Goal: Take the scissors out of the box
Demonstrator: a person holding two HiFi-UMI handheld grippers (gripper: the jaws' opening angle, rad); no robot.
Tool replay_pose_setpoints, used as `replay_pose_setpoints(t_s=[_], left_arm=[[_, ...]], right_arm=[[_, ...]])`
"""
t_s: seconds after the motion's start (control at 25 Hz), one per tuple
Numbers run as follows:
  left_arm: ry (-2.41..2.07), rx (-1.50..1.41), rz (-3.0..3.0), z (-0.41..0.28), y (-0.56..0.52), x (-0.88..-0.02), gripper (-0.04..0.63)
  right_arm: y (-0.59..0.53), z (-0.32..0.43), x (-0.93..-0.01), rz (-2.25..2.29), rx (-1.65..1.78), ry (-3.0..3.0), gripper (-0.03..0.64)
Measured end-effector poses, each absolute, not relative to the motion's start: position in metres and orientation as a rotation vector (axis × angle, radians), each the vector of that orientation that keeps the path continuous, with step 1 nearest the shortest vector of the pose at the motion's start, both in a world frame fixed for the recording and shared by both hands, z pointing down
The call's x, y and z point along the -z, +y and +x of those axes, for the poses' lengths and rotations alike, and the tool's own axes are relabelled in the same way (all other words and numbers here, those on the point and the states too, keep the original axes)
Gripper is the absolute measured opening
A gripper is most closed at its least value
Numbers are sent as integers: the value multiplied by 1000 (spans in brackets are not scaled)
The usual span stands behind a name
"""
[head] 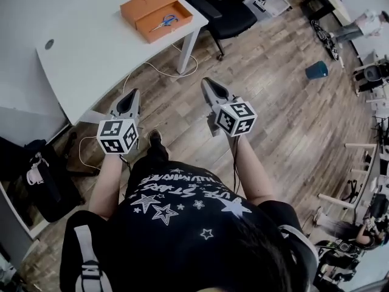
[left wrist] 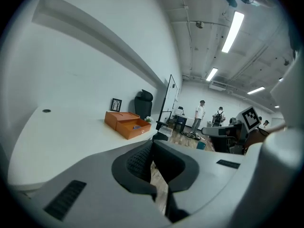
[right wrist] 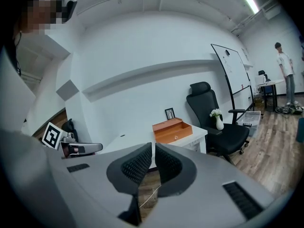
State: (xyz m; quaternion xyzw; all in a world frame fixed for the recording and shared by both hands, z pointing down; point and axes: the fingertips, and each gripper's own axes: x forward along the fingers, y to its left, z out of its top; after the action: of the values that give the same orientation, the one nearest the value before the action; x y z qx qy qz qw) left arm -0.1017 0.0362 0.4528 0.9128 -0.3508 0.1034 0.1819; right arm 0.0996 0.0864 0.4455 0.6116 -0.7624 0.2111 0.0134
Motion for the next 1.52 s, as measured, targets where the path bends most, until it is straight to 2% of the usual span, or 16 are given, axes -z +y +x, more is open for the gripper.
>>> replay_pose_setpoints(t_s=[0.4,0.72,1.0,1.52], left_arm=[[-955,-276,2574,-129,-87,-450,18],[-927,-267,2575,-142,-147,-455,18],[-931,-253,2571,-132,-176,-460,18],[-1164,-277,2458,-86,-256,-469,18]], right_arm=[[-43,69,-439,1908,-644,-2369,52],[-102,46,-443,1863,-598,-2348,52],[-141,79,-449,1841,-568,-2318,52],[-267,145,-485,1390,-497,-2268,51]])
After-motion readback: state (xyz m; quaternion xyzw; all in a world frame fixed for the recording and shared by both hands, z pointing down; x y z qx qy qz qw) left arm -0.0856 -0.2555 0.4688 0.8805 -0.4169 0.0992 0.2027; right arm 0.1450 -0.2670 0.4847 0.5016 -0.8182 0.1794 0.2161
